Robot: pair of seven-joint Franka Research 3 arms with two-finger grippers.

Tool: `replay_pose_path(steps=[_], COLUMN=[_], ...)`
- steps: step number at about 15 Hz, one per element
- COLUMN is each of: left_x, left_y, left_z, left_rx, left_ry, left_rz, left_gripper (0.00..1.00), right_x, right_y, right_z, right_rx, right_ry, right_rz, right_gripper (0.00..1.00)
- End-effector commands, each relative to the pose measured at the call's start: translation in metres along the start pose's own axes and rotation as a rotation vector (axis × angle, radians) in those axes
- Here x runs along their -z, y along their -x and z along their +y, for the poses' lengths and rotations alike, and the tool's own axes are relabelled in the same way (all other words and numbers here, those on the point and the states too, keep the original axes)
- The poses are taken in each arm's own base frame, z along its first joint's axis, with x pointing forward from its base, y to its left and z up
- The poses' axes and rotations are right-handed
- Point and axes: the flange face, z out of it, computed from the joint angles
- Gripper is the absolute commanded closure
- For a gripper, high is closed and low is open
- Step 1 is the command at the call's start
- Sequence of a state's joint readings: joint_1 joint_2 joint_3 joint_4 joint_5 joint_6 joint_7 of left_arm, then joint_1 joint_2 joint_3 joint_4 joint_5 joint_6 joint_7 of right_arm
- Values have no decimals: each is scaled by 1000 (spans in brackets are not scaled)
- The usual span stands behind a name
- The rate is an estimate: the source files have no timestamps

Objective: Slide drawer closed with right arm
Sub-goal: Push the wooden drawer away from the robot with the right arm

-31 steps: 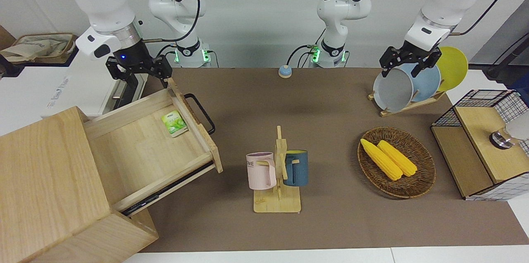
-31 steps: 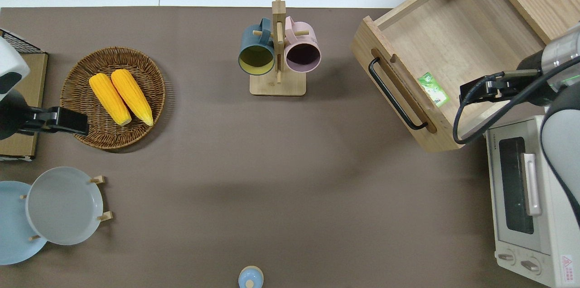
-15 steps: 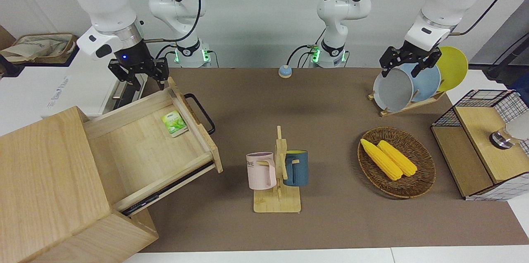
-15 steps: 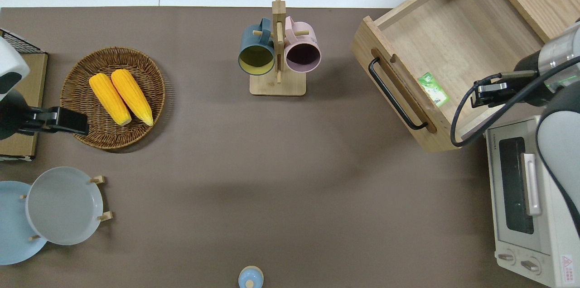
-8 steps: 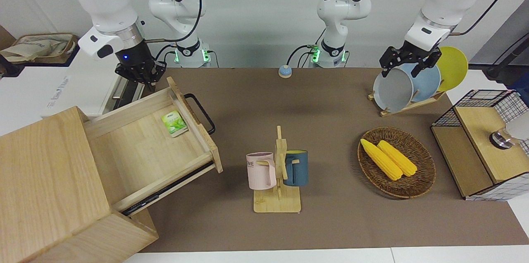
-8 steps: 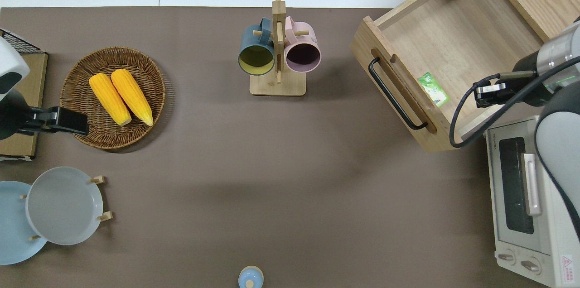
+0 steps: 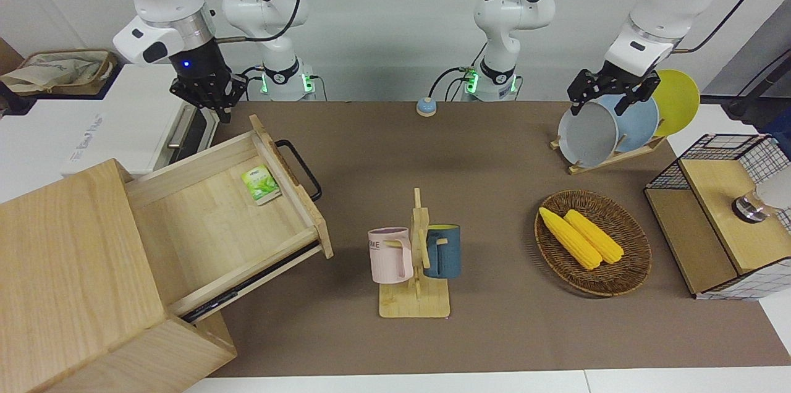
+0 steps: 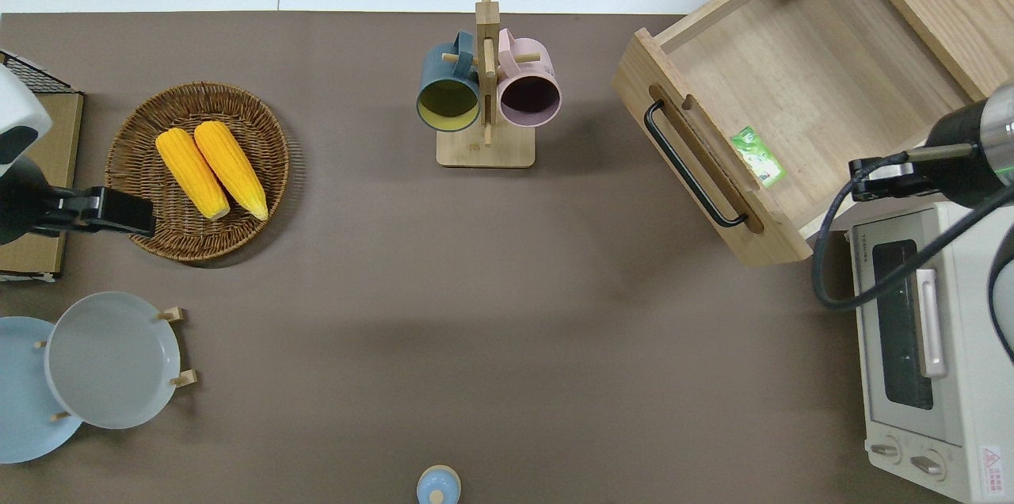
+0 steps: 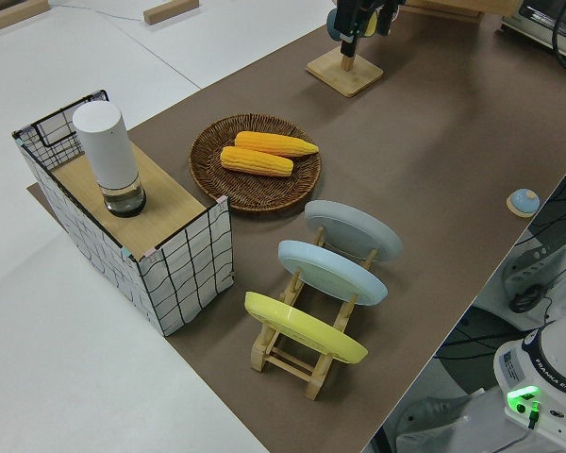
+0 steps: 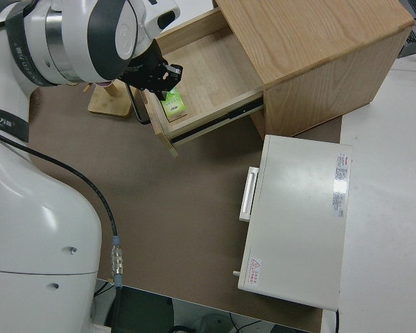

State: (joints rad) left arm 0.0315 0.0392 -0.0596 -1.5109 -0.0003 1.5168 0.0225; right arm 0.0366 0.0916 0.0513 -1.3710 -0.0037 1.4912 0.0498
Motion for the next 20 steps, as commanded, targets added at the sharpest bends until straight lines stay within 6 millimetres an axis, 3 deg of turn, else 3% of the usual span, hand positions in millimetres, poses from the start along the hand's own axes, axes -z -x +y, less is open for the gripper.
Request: replay_pose_path(steps=[1,5,8,10,14,20], left_x=[4,3,3,3,3,4], left_y=[-1,-1,-1,-1,-1,-1], left_z=[-1,-1,-1,-1,-1,-1], left_rx=[-11,-11,-11,-11,-11,-11], left_ry=[-16,-16,-16,-16,-16,-16], left_rz=[-5,-7,-7,-7,-7,-5], left_gripper=[7,7,7,7,7,7], right_x=[13,18,15,9,-21,-75], right_y=[14,23,26,26,24,11], right_z=[-20,-76,-105,-119,-166,-178], right_rx=[-18,-115,-188,-235,-411,-708], right_ry=[26,53,58,76,107,102], right_rz=[6,30,39,42,24,-8], right_gripper=[1000,1000,1000,1000,1000,1000])
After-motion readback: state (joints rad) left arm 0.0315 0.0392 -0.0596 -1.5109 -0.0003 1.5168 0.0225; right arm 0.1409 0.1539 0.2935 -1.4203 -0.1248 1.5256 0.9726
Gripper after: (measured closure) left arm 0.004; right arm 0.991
